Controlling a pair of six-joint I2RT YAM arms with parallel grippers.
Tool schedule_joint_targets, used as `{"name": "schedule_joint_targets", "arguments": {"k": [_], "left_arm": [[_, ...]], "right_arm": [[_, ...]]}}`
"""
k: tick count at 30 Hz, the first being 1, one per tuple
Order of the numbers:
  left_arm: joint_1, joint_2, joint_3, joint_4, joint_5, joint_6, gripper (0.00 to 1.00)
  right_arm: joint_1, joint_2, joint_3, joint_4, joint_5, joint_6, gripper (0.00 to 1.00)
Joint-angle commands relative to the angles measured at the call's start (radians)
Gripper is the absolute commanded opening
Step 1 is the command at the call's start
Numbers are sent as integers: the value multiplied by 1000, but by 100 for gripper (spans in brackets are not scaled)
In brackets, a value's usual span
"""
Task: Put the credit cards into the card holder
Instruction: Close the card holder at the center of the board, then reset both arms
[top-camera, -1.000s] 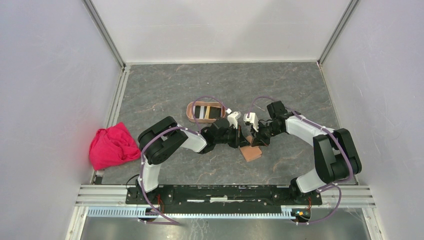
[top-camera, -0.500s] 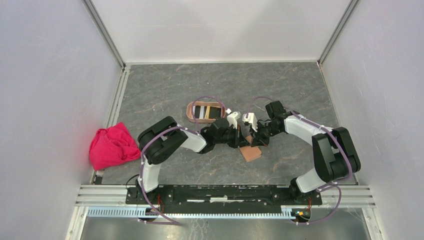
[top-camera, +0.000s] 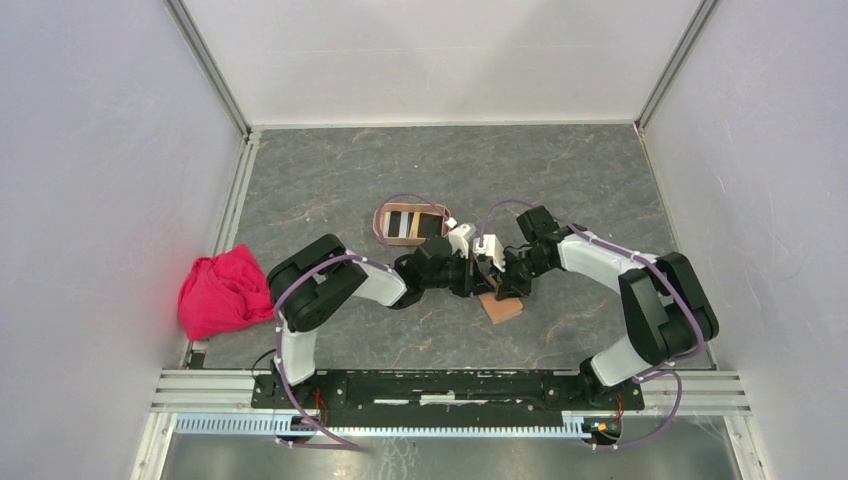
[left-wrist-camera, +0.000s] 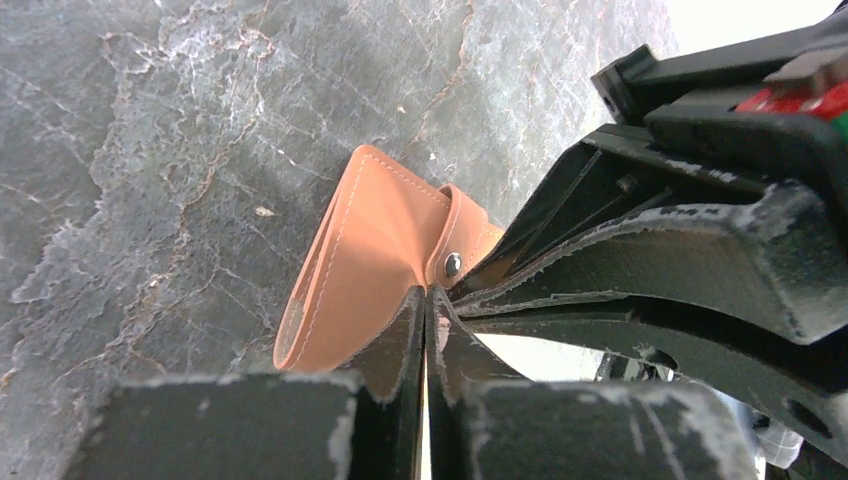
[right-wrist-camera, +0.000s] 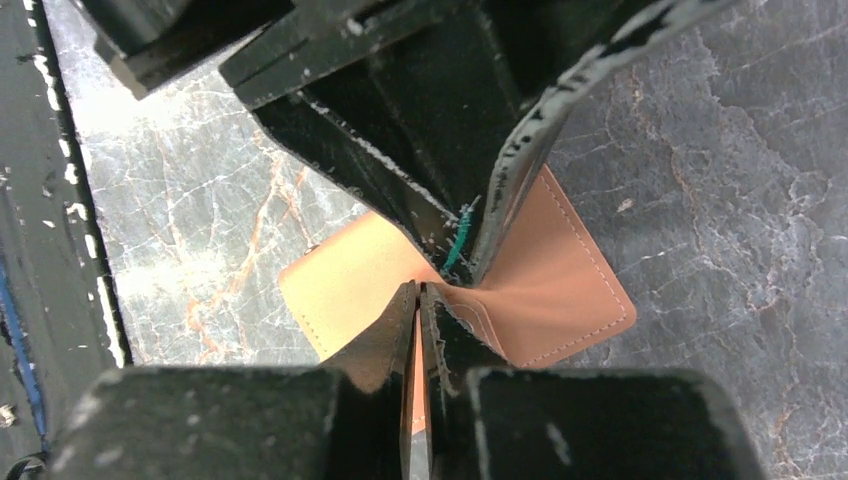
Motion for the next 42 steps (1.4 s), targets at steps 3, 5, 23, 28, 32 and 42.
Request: {"name": "schedule_joint_targets", "arguments": {"k": [3, 5, 23, 28, 32, 42], "left_arm": [[12, -92, 3, 13, 11, 1, 7], [15, -119, 1, 10, 1, 5, 8], [-63, -1006, -258, -395, -595, 260, 100], [-30, -1143, -172, -622, -513, 178, 100], [-30, -1233, -92, -746, -517, 158, 100], [-30, -1299, 119, -1001, -549, 195, 100]], "right_arm": [[-2, -60, 102, -165, -197, -138, 15], [-19, -94, 126, -197, -231, -173, 20], [-533, -595, -64, 157, -107, 171, 93], [-552, -659, -45, 131, -34, 232, 98], [-575, -696, 5, 143, 63, 391, 98], [-576, -799, 163, 95, 31, 513, 98]]}}
